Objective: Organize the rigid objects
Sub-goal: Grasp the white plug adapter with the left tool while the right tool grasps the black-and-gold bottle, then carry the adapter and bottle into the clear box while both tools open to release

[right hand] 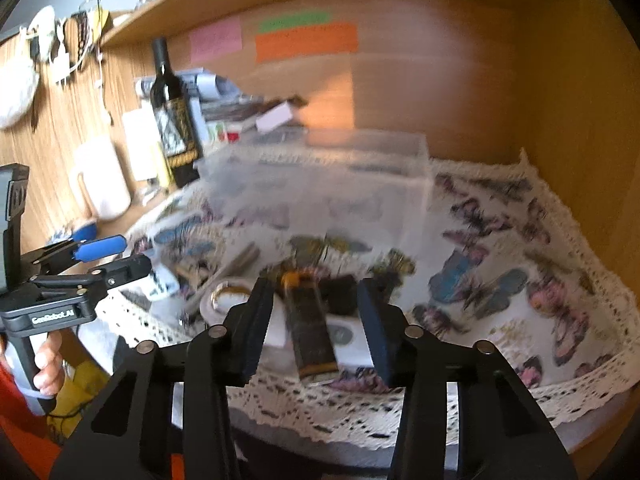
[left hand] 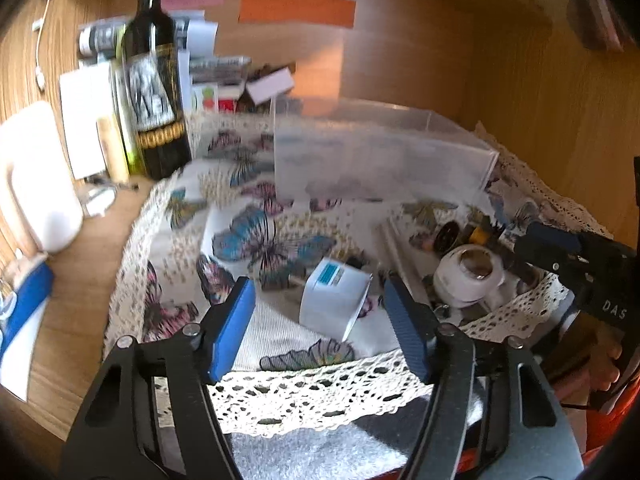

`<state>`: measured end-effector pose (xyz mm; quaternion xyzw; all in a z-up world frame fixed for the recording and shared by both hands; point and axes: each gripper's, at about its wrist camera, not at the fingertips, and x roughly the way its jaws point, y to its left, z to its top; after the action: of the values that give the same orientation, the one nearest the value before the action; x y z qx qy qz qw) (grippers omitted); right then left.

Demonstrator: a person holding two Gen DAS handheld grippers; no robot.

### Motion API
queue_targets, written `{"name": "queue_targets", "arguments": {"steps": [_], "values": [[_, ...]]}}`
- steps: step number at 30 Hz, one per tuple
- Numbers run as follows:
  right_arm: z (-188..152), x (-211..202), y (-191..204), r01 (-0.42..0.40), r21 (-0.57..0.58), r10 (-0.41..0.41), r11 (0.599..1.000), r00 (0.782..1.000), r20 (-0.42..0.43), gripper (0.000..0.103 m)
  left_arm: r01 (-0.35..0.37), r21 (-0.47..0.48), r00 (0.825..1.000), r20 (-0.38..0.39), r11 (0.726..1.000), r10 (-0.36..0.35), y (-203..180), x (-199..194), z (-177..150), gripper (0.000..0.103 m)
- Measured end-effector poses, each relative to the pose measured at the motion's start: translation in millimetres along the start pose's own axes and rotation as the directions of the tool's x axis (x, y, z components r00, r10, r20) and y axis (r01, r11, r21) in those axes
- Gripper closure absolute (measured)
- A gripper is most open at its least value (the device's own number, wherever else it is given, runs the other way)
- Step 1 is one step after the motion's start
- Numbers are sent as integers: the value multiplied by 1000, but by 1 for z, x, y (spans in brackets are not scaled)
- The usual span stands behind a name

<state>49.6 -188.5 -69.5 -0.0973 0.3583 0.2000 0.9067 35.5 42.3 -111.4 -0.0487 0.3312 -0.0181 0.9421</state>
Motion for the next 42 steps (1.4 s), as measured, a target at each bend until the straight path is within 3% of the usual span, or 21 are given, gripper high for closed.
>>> {"name": "queue_targets", "arguments": {"steps": [5, 7, 10, 15, 18, 26, 30, 31, 36, 40, 42], "values": [[-5, 12, 2, -14, -11, 13, 1000, 999, -53, 73, 35, -34, 999, -37, 999, -36, 3, 12, 1, 52], [-5, 12, 2, -19, -13, 19, 1000, 999, -50, 76, 72, -33, 996, -44, 997, -74, 0, 15, 1, 64], [-4, 14, 3, -13, -35, 11, 999, 999, -53, 82, 75, -9, 997, -36, 997, -75, -6, 16, 0, 72], [-3, 14, 4, 2, -53, -4, 999, 999, -47, 84, 51, 29, 999, -16, 998, -51, -13, 11, 0, 73], [1, 10, 4, 9, -44, -10, 999, 1000, -25, 97, 45, 36, 999, -3, 998, -45, -13, 7, 2, 73], [3, 15, 3, 8, -50, -11, 999, 998, -55, 96, 39, 47, 999, 26, 998, -40, -13, -1, 7, 73], [8, 21, 0, -5, -52, 1, 999, 997, -80, 71, 51, 49, 998, 18, 998, -52, -14, 0, 6, 73], [8, 23, 0, -7, -58, 2, 998, 996, -85, 69, 52, 50, 998, 16, 997, -53, -14, 1, 6, 73], [17, 34, -6, -21, -97, 8, 995, 991, -134, 69, 53, 56, 998, 23, 997, -54, -15, 0, 7, 73], [18, 49, -14, -30, -120, 6, 992, 981, -195, 81, 53, 50, 998, 33, 997, -54, -13, -1, 9, 73], [18, 49, -14, -29, -129, 4, 991, 981, -193, 81, 51, 48, 998, 33, 998, -52, -13, 0, 10, 73]]}}
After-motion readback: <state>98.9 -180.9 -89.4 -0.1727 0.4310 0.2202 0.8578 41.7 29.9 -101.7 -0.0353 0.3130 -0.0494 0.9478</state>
